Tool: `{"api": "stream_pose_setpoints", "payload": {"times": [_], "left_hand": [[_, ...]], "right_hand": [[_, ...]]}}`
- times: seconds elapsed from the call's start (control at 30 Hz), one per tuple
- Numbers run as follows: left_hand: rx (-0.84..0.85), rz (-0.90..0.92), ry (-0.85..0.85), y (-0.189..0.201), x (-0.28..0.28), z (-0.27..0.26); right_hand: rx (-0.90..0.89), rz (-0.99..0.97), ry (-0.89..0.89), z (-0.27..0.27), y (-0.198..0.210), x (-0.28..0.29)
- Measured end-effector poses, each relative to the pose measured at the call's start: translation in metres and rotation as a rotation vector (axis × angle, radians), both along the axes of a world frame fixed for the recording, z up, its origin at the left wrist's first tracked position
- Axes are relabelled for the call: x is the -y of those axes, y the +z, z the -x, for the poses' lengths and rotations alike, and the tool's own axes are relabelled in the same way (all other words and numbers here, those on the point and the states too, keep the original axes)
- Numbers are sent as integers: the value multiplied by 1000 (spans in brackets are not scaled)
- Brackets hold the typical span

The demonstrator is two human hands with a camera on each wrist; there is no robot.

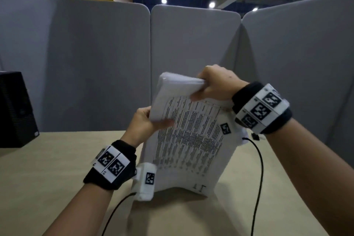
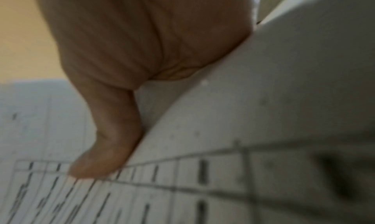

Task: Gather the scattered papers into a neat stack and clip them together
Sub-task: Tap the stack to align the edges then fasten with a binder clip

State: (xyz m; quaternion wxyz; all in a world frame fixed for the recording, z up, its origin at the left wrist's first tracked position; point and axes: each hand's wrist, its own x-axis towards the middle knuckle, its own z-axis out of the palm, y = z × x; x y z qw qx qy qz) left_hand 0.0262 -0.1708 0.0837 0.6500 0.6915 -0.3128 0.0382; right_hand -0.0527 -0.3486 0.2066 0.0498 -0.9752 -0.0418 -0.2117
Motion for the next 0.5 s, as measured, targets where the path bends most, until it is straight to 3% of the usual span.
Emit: {"api": "stream_pose_setpoints", "payload": {"times": [0.13,0.23,0.33,0.4,0.5], "left_hand": [[-6,-248,191,-26,-42,-23],[22,-103,268,-21,-68,-32],[-116,189,155,-19,-66,-35],[-193,290,107,-17,-51,-36],[-141,370,226,-5,-37,-28]], "right_hand": [[165,-652,163,20,-34,59],[237,-1154,152,30,-90,81],[318,-1333,92,27,-134,89],[355,-1388,97,23,-150,88],[415,-1410,136,20,-162,84]]}}
